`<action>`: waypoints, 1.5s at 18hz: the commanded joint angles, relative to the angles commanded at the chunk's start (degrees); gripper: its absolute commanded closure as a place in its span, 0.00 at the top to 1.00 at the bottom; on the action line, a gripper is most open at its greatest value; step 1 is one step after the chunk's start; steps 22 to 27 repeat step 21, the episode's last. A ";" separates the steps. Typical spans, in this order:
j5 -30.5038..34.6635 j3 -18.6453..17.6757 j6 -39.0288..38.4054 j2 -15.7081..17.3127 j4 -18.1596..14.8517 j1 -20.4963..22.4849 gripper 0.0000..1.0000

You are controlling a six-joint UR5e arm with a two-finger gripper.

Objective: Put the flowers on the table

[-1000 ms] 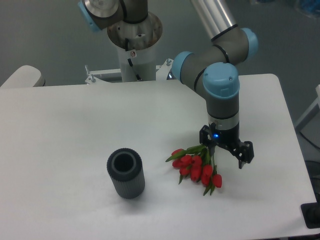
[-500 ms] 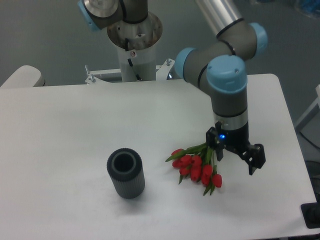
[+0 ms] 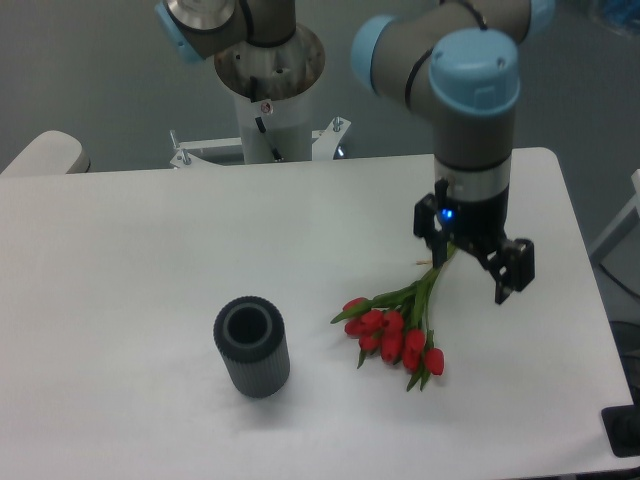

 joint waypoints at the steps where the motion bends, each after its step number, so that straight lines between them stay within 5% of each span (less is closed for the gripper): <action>1: 0.17 0.87 2.11 0.00 -0.88 0.45 1.00; 7: 0.61 3.43 3.54 0.09 -4.23 0.63 1.00; 13: 0.61 4.57 11.36 -1.49 -4.05 2.38 1.00; 27: 0.61 4.14 12.95 -1.76 -3.97 2.74 1.00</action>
